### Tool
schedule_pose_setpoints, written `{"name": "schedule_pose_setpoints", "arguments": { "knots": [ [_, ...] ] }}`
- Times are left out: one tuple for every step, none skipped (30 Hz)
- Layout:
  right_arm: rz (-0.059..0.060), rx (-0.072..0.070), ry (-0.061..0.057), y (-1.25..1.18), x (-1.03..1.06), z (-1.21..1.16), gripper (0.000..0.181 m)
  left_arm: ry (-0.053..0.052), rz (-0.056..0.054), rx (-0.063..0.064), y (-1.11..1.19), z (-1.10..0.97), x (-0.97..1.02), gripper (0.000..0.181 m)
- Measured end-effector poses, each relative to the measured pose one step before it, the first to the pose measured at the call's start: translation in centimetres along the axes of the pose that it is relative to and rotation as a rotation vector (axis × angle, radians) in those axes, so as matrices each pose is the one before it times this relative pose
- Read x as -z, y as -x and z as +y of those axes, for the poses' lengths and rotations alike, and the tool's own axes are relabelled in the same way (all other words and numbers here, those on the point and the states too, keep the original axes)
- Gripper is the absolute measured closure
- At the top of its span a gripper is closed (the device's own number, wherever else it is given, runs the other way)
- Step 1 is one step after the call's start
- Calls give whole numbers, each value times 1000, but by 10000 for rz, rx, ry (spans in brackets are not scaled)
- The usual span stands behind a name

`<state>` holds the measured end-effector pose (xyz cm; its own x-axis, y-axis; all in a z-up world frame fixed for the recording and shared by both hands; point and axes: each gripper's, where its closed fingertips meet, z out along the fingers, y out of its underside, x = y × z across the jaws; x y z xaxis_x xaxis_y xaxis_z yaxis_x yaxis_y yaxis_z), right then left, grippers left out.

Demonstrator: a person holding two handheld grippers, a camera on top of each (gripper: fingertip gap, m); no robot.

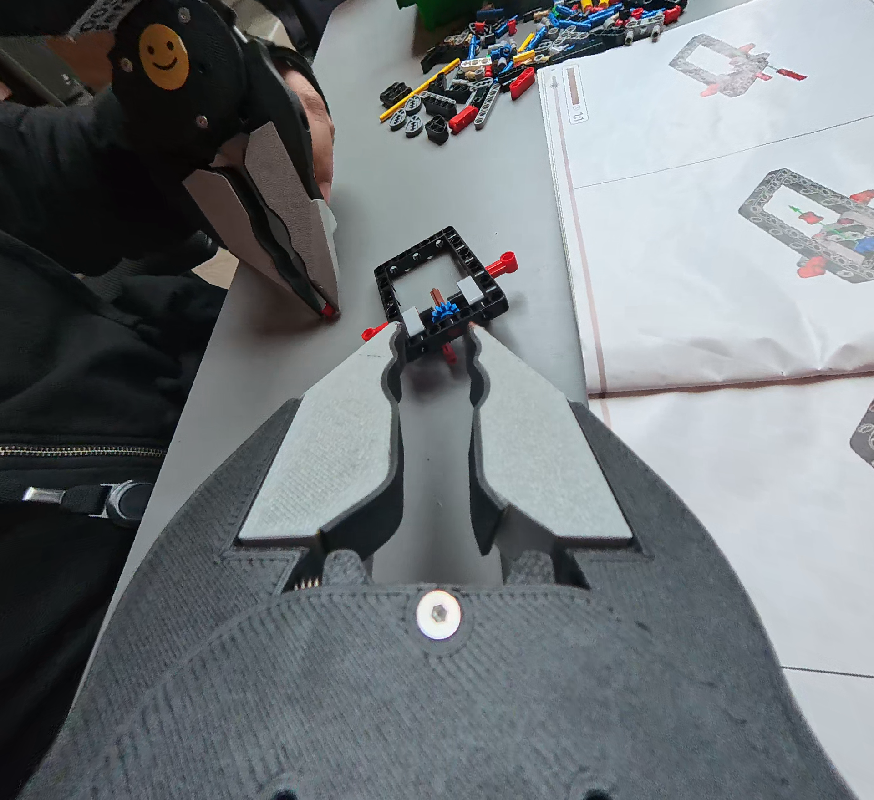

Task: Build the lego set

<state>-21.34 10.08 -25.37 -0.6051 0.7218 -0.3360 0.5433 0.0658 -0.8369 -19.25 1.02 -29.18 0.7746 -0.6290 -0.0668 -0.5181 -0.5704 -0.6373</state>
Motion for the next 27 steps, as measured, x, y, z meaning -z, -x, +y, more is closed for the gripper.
{"name": "schedule_pose_setpoints", "arguments": {
  "knots": [
    [29,132,36,75,-37,-43,158,-157,114,472,38,-43,-7,173],
    [77,160,67,17,-54,-12,157,-180,50,428,82,-34,3,174],
    [143,177,91,-78,-35,6,156,-167,-267,319,494,10,38,174],
    [179,160,98,-138,-50,26,157,-143,-568,171,891,62,132,174],
    [182,100,78,-176,-58,6,158,-226,-612,52,990,-117,205,174],
    [83,21,22,-64,-82,-89,159,-381,-551,23,986,-431,260,174],
    [-7,-52,-27,31,-105,-151,159,-256,-497,78,1041,-416,178,174],
    [-4,-114,-39,-28,-125,-156,160,97,-317,67,884,-132,8,174],
    [51,-142,14,-155,-133,-46,161,212,-173,47,659,-146,-96,174],
    [93,-123,59,-224,-97,65,163,27,127,31,94,-467,-104,174],
    [51,-68,43,-160,-48,90,163,-176,266,14,-244,-727,-41,174],
    [76,-64,62,-176,19,143,163,-249,48,-27,6,-677,-32,174],
    [79,-69,70,-160,72,189,163,-145,-91,-40,248,-351,-88,174],
    [9,-47,-13,-38,114,63,163,-85,34,-1,140,-136,-181,174],
    [-67,-43,-94,96,150,-56,163,-264,202,43,-85,-264,-155,174],
    [-121,-19,-125,218,187,-169,163,-572,335,-28,-359,-596,5,174],
    [-132,68,-194,341,246,-353,163,-730,204,-108,-251,-725,183,174],
    [-73,136,-252,364,296,-520,163,-681,62,-103,-100,-654,301,174],
    [-78,132,-241,465,288,-612,165,-656,181,-102,-307,-714,389,174],
    [-203,96,-236,701,207,-646,168,-756,156,-125,-384,-961,462,175],
    [-268,5,-209,818,71,-594,171,-800,-17,-230,-217,-1100,492,175],
    [-217,-133,-153,704,-79,-469,174,-567,-175,-312,-6,-870,380,175],
    [-226,-211,-129,661,-218,-384,174,-212,-202,-335,46,-497,244,174],
    [-238,-234,-106,647,-296,-295,174,-98,-106,-335,-118,-411,123,175],
    [-279,-207,-136,669,-293,-304,173,-115,-55,-305,-225,-432,9,174],
    [-328,-171,-204,726,-246,-389,172,-132,-51,-258,-239,-412,-52,174],
    [-302,-176,-210,634,-199,-368,172,-55,-86,-182,-143,-232,-131,174]
  ]
}}
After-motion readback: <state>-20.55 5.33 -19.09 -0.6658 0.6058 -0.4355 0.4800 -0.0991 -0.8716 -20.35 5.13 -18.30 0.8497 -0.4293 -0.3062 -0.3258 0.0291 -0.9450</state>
